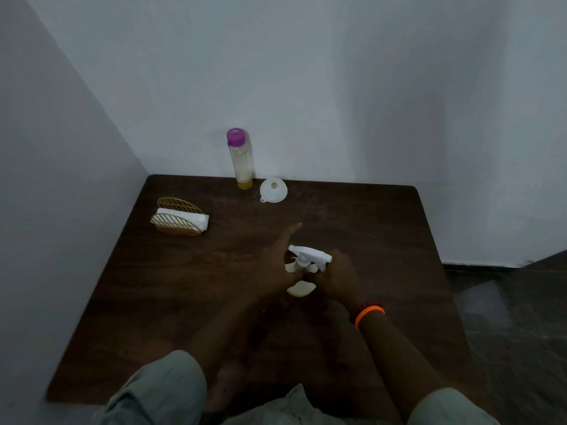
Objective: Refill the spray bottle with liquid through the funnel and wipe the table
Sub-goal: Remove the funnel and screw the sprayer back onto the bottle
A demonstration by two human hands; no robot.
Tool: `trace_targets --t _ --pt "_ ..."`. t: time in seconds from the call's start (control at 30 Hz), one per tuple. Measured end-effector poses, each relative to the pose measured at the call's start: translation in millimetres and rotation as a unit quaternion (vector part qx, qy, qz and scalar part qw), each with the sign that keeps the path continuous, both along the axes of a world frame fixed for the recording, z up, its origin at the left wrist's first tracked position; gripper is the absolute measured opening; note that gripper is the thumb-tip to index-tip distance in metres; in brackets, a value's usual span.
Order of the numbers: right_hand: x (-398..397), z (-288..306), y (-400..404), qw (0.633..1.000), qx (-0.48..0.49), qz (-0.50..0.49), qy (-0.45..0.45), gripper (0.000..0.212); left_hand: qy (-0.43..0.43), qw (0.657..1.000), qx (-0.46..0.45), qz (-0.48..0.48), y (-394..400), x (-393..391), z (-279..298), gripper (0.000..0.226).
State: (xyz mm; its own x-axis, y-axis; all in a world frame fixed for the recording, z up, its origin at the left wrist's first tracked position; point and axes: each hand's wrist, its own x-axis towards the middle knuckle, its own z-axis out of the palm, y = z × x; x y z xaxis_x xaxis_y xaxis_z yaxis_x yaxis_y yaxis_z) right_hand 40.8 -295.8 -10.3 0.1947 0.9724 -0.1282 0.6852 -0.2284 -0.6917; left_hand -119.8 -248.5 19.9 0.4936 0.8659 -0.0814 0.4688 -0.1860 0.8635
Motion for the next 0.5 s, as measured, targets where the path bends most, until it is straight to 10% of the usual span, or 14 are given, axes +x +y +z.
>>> trace_targets --t 0.5 --pt "1.6 -6.0 1.1 1.000 -0.005 0.002 0.002 0.030 -0.026 0.999 0.011 0.036 -9.5 3.5 10.2 0.107"
